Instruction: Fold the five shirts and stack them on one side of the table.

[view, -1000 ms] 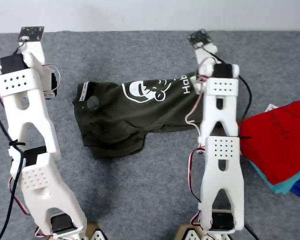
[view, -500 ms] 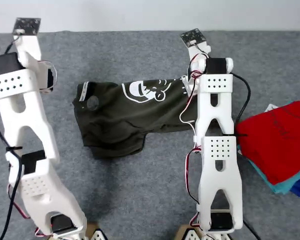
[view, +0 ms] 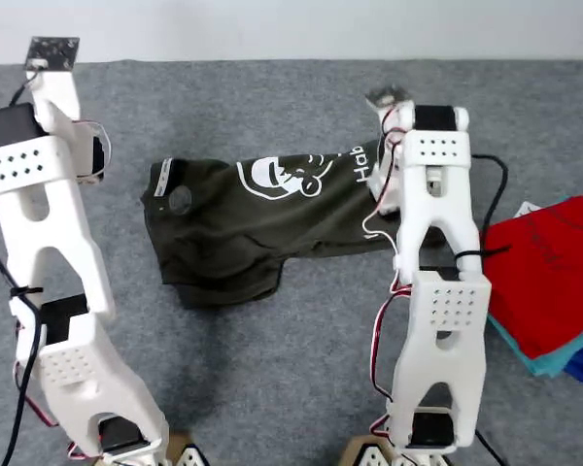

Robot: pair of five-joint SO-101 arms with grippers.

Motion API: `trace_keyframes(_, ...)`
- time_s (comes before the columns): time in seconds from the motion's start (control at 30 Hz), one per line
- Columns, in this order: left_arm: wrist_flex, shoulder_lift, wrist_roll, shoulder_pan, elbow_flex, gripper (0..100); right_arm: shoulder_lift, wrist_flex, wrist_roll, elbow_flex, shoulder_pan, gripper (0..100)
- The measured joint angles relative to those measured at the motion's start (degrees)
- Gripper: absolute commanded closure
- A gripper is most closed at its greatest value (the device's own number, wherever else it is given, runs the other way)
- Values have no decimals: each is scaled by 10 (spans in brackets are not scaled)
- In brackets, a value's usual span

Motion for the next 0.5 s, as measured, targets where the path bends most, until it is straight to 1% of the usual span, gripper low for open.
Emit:
trace_keyframes(0.13, 0, -4, 0, 0, 7, 994, 20, -20, 18, 20, 27, 985)
trace_keyframes(0.27, 0, -6, 0, 0, 7, 994, 65, -22, 40, 21, 70, 985)
trace_keyframes(0.37, 0, -6, 0, 0, 8, 994, 71, -22, 54, 21, 98, 985)
trace_keyframes(0.5, 0, -6, 0, 0, 8, 994, 71, -11, 64, 21, 111, 985)
